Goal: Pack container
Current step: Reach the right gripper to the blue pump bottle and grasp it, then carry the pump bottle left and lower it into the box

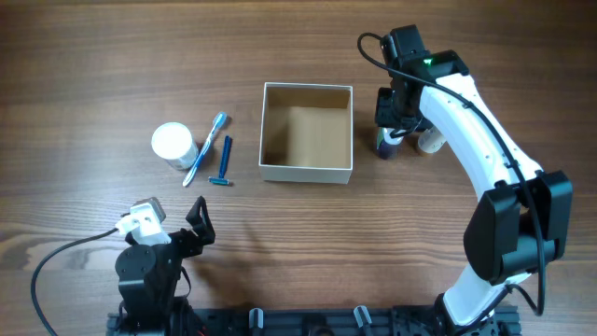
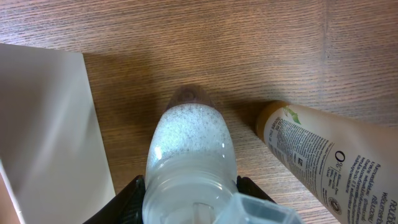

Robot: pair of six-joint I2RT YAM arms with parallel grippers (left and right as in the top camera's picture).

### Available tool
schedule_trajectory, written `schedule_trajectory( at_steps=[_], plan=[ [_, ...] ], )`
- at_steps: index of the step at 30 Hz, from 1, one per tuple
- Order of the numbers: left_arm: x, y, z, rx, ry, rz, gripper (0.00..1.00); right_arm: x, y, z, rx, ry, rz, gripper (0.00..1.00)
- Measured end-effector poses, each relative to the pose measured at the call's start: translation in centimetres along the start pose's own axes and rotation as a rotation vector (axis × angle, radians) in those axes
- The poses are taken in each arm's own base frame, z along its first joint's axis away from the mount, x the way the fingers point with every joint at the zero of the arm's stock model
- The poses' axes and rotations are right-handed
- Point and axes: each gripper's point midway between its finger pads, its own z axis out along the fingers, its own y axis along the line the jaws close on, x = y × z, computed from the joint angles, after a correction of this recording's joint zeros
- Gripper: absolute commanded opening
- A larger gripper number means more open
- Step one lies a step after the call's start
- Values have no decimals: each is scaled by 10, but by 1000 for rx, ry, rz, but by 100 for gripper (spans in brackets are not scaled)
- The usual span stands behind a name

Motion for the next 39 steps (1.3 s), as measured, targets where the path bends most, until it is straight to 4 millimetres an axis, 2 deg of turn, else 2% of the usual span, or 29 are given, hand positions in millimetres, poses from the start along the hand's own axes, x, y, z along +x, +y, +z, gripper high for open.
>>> schedule_trajectory(
  at_steps=[2,3,6,8,9,10,11,13,14,16,18,20,21,25,28,30,31,32,33,37,39],
  plan=[
    [0,0,0,0,0,0,100,0,0,-1,1,-1,0,21],
    [0,0,0,0,0,0,100,1,-1,-2,3,6,-2,13],
    [0,0,0,0,0,0,100,6,-4,-17,2,4,-16,8],
    [0,0,0,0,0,0,100,1,-1,-47,-32,-71,-30,4],
    [0,0,0,0,0,0,100,-1,4,-69,-59,-131,-42,4],
    [0,0,0,0,0,0,100,-2,5,-75,-67,-148,-49,4],
    [0,0,0,0,0,0,100,-2,17,-122,-132,-270,-78,4],
    [0,0,0,0,0,0,100,4,37,-175,-226,-410,-126,4],
    [0,0,0,0,0,0,100,9,47,-193,-264,-453,-151,4],
    [0,0,0,0,0,0,100,19,69,-210,-320,-495,-207,4],
    [0,0,0,0,0,0,100,23,90,-207,-341,-489,-249,4],
    [0,0,0,0,0,0,100,20,110,-186,-333,-457,-276,6],
    [0,0,0,0,0,0,100,17,116,-173,-319,-434,-279,6],
    [0,0,0,0,0,0,100,4,135,-92,-226,-305,-272,6],
    [0,0,0,0,0,0,100,-3,133,-50,-181,-245,-251,7],
    [0,0,0,0,0,0,100,-9,128,-36,-166,-231,-230,17],
    [0,0,0,0,0,0,100,-12,126,-34,-161,-233,-222,25],
    [0,0,0,0,0,0,100,-18,122,-33,-154,-246,-206,38],
    [0,0,0,0,0,0,100,-23,120,-34,-152,-260,-197,65],
    [0,0,0,0,0,0,100,-36,120,-37,-161,-310,-193,97],
    [0,0,0,0,0,0,100,-35,121,-37,-159,-306,-218,100]
  ],
)
